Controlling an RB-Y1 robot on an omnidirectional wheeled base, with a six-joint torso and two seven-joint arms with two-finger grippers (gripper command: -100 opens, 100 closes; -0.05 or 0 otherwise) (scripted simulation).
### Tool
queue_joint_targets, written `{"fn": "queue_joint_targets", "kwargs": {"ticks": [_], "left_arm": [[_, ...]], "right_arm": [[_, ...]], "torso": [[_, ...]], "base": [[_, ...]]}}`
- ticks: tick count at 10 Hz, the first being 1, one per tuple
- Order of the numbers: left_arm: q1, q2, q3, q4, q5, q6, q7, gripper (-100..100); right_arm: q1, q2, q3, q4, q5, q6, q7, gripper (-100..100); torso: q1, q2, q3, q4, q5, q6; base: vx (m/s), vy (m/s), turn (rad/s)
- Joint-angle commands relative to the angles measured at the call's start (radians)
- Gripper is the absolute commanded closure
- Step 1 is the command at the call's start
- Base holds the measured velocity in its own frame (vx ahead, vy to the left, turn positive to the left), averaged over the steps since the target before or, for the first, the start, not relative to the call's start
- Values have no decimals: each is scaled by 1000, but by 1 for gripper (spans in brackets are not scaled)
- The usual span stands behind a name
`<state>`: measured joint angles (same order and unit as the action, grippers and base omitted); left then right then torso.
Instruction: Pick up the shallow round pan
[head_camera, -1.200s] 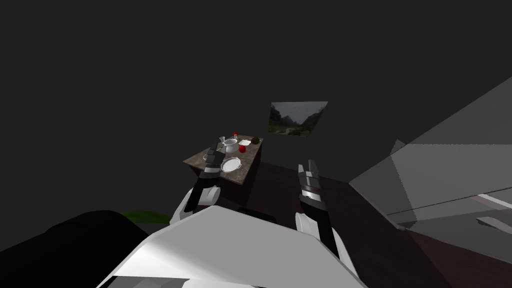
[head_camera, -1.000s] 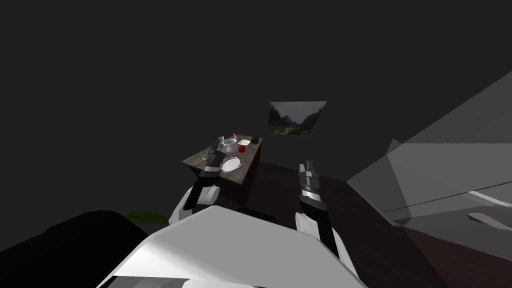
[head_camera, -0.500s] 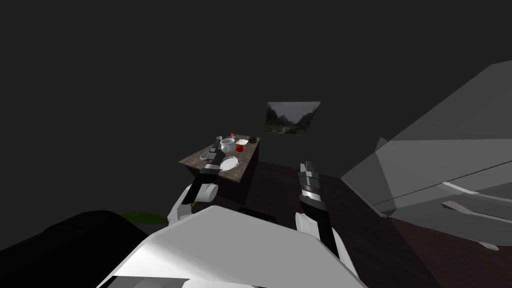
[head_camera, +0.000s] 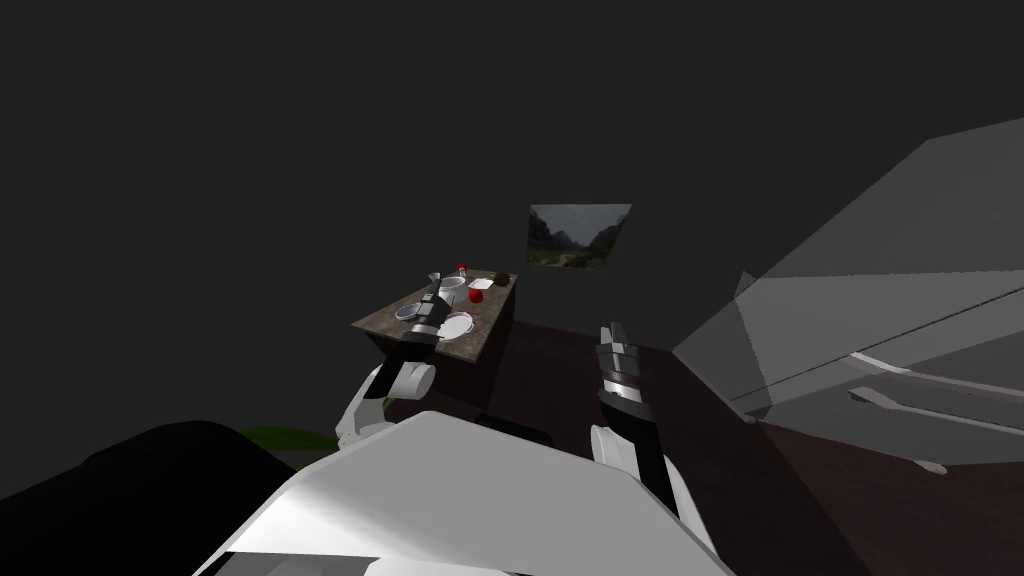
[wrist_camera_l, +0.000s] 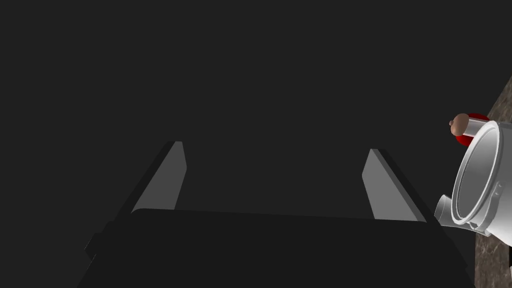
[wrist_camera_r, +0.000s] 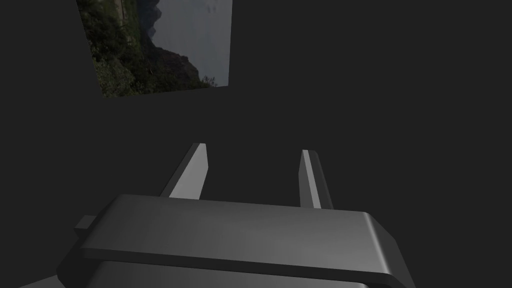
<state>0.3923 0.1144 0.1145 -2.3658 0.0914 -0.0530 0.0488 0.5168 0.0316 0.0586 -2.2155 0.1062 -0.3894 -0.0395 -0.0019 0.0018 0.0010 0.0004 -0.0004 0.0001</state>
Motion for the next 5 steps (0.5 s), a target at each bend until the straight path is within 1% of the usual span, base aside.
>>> {"fn": "queue_joint_targets", "kwargs": {"ticks": [1, 2, 3, 4, 5], "left_arm": [[0, 4, 10, 0, 13, 34, 5, -100], [-10, 4, 23, -1, 32, 70, 7, -100], [-10, 4, 23, -1, 32, 88, 7, -100], [-20, 4, 37, 0, 53, 119, 11, -100], [-20, 4, 37, 0, 53, 145, 11, -100]], "right_arm": [[0, 0, 0, 0, 0, 0, 0, 0], [0, 0, 0, 0, 0, 0, 0, 0], [0, 0, 0, 0, 0, 0, 0, 0], [0, 0, 0, 0, 0, 0, 0, 0], [0, 0, 0, 0, 0, 0, 0, 0]], "torso": [[0, 0, 0, 0, 0, 0], [0, 0, 0, 0, 0, 0], [0, 0, 0, 0, 0, 0], [0, 0, 0, 0, 0, 0], [0, 0, 0, 0, 0, 0]], "base": [[-24, -23, -30], [-24, -34, -58], [-23, -26, -31], [-33, -37, -66], [-27, -28, -39]]}}
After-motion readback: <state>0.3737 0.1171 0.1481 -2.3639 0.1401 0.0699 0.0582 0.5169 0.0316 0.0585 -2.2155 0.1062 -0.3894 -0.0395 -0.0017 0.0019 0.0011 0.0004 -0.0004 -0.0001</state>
